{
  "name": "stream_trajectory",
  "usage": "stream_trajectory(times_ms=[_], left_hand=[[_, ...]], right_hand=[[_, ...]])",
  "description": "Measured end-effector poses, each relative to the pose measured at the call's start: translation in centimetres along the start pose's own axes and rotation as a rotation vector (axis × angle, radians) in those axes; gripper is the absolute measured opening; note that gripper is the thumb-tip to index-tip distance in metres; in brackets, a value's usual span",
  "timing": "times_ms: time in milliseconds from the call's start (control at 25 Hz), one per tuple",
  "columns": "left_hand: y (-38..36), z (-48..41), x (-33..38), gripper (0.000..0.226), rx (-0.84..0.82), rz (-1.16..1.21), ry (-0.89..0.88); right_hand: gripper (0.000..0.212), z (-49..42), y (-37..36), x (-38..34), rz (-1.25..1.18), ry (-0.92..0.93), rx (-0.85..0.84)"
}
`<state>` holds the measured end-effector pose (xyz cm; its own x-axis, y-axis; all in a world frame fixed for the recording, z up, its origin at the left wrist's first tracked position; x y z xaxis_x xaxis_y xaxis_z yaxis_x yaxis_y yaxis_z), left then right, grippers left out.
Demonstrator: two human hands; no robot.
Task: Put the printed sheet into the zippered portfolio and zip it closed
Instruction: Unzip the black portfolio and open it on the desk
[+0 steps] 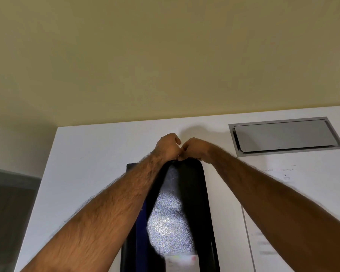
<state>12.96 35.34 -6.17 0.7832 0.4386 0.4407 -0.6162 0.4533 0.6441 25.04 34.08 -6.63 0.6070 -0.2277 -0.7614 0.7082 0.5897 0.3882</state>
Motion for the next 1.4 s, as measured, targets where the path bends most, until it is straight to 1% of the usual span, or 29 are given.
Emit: stream_trajectory(times_ms=[80,160,240,320,440,640,840,960,1080,1120,1240,1400], left_hand=[[-0.1,0.0,0.0,0.024,-0.045,-0.024,-0.017],[-0.1,-0.2,-0.5,0.02,-0.123,-0.176,-0.03],[-0.3,0.0,-1.2,0.023,-0.177,-0.332,-0.043],[-0.6,0.0,-1.8,0.021,-0.207,-0.334,-0.064],[-0.7,-0.2,-2.0,0.011,-0.225,-0.282,-0.099],[0.6,-0.8,-2.6,0.03,-0.219,-0.282,-0.092],[1.9,-1.0,-2.5,0.028,-0.205,-0.256,-0.073],[2.2,-1.0,-2.0,0.031,-0.193,-0.214,-0.083],[2.4,-0.9,-1.8,0.031,-0.172,-0.19,-0.084],[2.5,-1.0,-1.8,0.029,-0.151,-0.199,-0.092],[2.6,-1.3,-2.0,0.012,-0.042,-0.228,-0.098],[2.1,-0.6,-2.2,0.007,0.052,-0.232,-0.07]], right_hand=[[0.008,-0.4,-0.1,0.3,-0.028,0.022,0.026],[0.014,-0.6,-0.2,0.6,-0.041,0.094,0.035],[0.009,-0.5,-0.1,0.8,-0.052,0.159,0.025],[0.004,-0.5,0.2,1.0,-0.049,0.202,0.007],[0.004,-0.5,0.8,1.4,0.024,0.26,0.006],[0.015,0.5,2.4,3.0,0.227,0.353,0.099],[0.009,4.6,2.6,5.9,0.233,0.328,0.284],[0.007,8.1,0.2,7.8,0.258,0.278,0.334],[0.01,12.4,-3.8,9.9,0.258,0.227,0.37],[0.011,14.0,-5.3,10.6,0.243,0.216,0.398],[0.012,18.8,-9.1,12.5,0.202,0.146,0.495],[0.02,24.0,-12.7,14.6,0.135,0.107,0.592]])
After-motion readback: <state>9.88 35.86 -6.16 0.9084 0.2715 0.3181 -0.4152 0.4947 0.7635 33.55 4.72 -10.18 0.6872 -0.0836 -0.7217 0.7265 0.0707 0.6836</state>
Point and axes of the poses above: each hand's wrist, its own z-axis away from the middle knuckle, its own y-axis out of the back of the hand, x = y × z, the point moved 5 cm from there along -z, towards the middle knuckle, and after that the axes turned 15 degrees about y, right-handed, at the moved point
